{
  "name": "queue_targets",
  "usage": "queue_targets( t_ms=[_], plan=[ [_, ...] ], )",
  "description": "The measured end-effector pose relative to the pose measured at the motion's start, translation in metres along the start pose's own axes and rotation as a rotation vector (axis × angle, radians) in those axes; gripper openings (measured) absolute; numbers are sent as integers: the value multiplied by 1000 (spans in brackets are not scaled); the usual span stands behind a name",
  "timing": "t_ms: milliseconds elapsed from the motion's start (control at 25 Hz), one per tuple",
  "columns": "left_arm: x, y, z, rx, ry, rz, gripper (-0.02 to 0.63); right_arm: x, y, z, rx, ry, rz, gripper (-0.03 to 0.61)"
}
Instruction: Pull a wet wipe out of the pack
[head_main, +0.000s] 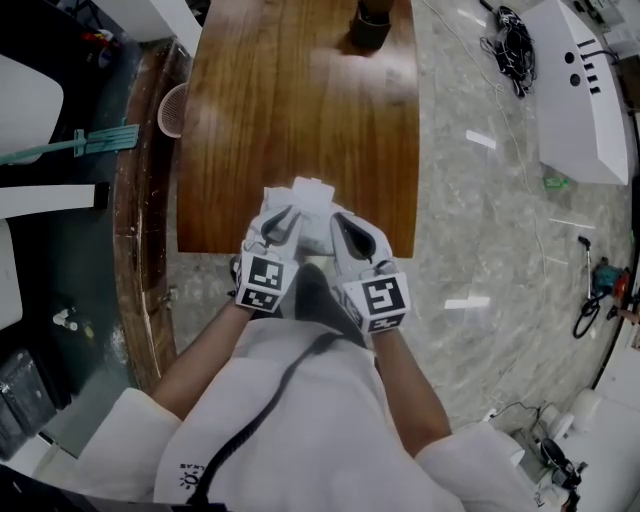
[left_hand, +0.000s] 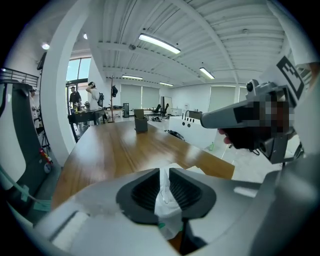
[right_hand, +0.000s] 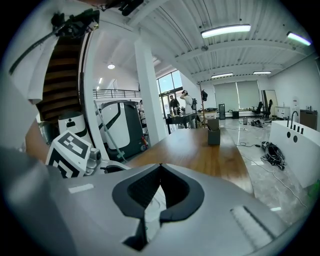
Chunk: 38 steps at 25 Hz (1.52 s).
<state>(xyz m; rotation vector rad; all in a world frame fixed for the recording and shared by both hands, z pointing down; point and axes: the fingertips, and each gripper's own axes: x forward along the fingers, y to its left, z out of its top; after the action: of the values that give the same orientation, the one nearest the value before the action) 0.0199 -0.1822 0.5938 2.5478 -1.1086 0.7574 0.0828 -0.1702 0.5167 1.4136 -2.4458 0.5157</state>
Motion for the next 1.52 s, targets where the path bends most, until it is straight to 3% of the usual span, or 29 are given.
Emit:
queue_targets(
  t_ms=[120, 240, 480, 840, 1000, 1520],
  plan=[
    [2, 9, -4, -23, 11, 24, 8, -1, -4, -4, 6, 14, 1, 9],
    [3, 15, -4, -48, 17, 23, 5, 1, -5, -8, 11, 24, 9, 9],
    [2, 28, -18, -188, 38, 37, 5, 12, 1, -24, -4, 96, 45, 9],
    [6, 32, -37, -240, 71, 41, 9, 41, 29, -56, -61, 283, 152, 14],
    [6, 33, -42, -264, 68, 30, 12, 52, 44, -67, -87, 356, 202, 78],
    [5, 33, -48, -304, 35, -20, 11, 72, 51, -94, -135, 497, 201, 80]
  ],
)
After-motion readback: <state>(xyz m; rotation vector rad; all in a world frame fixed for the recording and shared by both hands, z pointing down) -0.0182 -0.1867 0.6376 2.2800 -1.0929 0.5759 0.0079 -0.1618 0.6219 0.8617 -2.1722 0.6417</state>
